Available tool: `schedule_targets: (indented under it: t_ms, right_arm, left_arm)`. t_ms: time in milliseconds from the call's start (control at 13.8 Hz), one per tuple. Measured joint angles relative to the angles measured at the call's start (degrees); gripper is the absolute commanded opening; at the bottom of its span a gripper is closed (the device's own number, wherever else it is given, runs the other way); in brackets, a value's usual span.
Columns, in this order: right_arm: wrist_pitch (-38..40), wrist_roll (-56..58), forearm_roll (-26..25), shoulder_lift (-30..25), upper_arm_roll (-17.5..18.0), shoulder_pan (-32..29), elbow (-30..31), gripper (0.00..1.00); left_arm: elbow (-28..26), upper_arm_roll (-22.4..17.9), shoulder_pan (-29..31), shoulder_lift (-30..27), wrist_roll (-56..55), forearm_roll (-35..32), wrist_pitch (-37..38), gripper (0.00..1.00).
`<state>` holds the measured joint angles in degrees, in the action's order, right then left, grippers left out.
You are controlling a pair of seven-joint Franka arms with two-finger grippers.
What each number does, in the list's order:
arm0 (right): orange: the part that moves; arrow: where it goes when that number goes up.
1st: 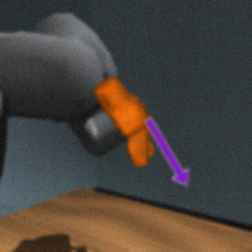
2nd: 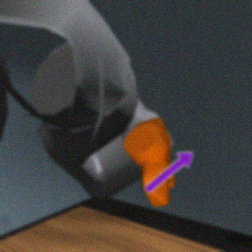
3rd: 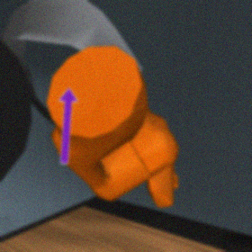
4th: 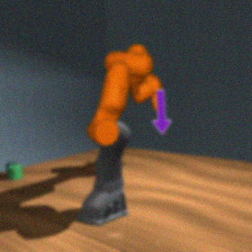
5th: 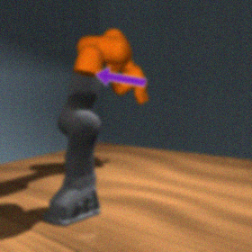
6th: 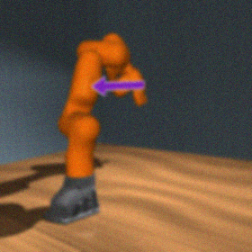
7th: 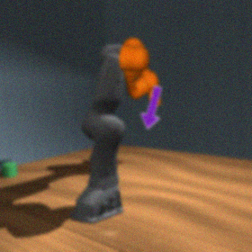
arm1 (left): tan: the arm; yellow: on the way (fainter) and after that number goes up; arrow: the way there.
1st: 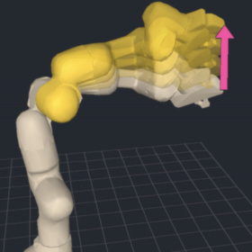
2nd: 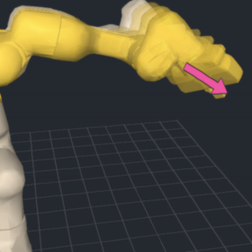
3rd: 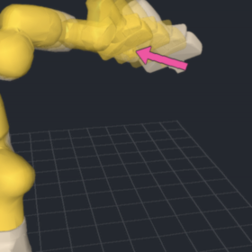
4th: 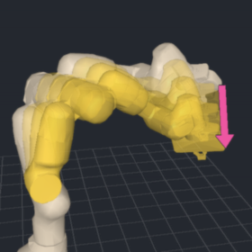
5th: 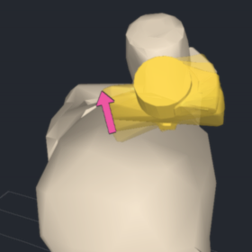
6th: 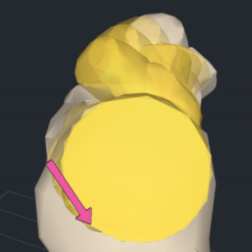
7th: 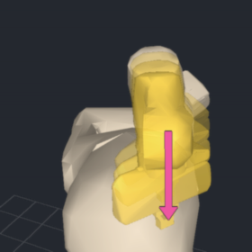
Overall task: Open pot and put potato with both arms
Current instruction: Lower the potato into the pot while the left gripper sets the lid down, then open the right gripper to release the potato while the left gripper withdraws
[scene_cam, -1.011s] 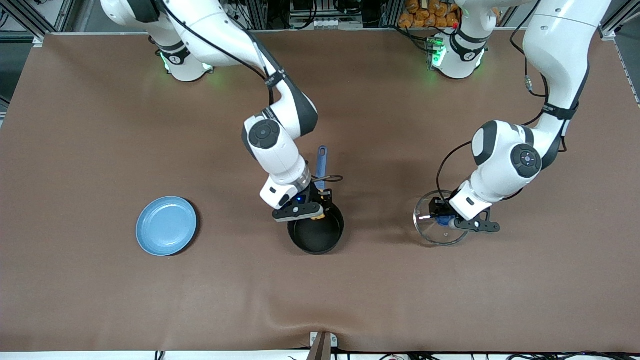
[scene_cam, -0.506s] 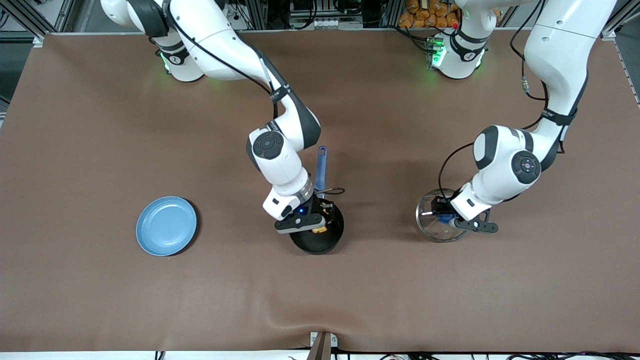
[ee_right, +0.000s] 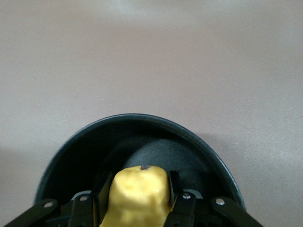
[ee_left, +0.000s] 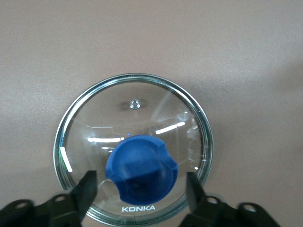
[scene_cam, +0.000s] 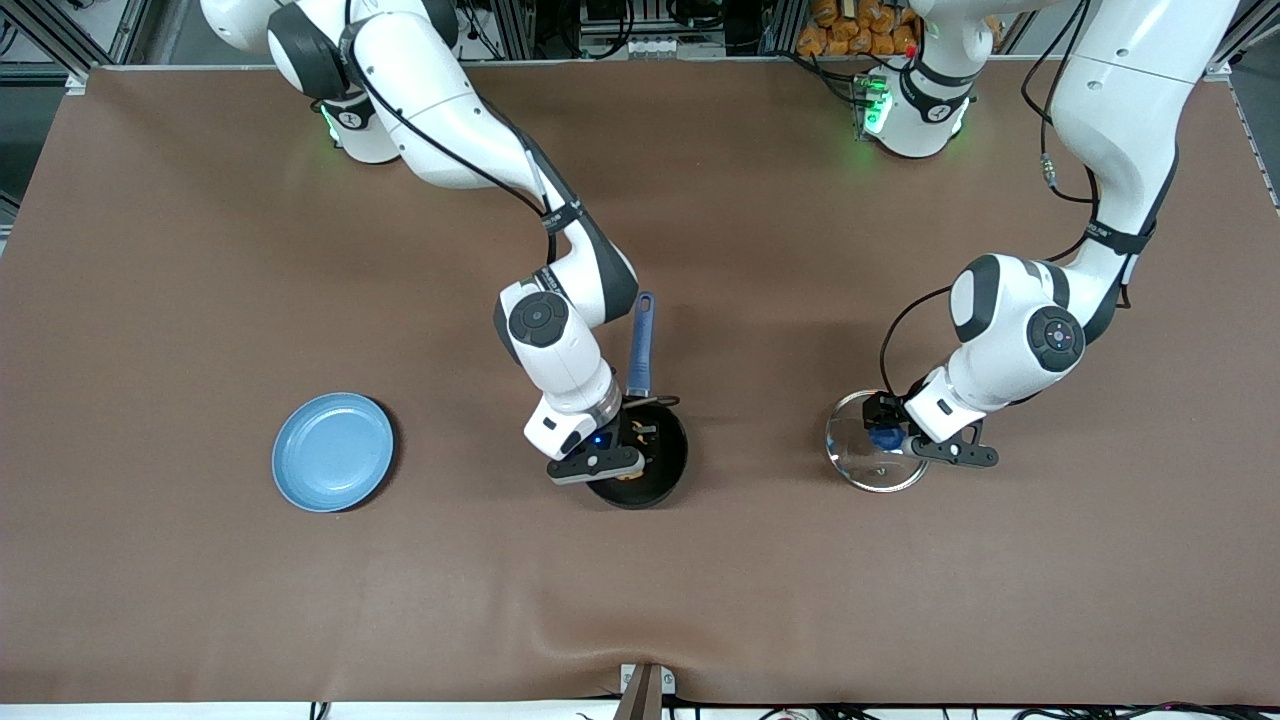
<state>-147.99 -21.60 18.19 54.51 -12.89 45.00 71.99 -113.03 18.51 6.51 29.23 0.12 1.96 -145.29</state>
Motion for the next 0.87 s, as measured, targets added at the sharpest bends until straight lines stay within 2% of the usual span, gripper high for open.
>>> schedule_targets:
  t_ms: [289,433,506,722,794,867]
  right_arm:
    - [-0.1,0.0,0.0,2.0,0.0,0.0,-1.8,0.00]
    - [-0.4,0.1,0.0,2.8,0.0,0.0,-2.4,0.00]
    - [-0.7,0.1,0.0,3.1,0.0,0.0,-2.5,0.00]
    - [-1.1,0.5,0.0,3.5,0.0,0.0,-2.6,0.02]
    - [-1.1,0.6,0.0,3.6,0.0,0.0,-2.6,0.23]
    - [-1.1,0.7,0.0,3.6,0.0,0.0,-2.7,0.50]
  left_arm:
    - [0.6,0.0,1.3,-1.6,2.1,0.0,1.2,0.92]
    - [1.5,0.0,2.2,-4.5,2.3,0.0,4.9,0.93]
    - [1.9,0.0,2.5,-6.6,2.3,0.0,7.0,0.99]
    - [4.0,-0.1,4.0,-13.2,2.3,0.0,15.6,1.00]
    - [5.8,-0.1,4.7,-15.2,2.3,0.0,20.2,1.00]
    - [8.6,-0.1,5.5,-16.8,2.3,0.0,25.7,1.00]
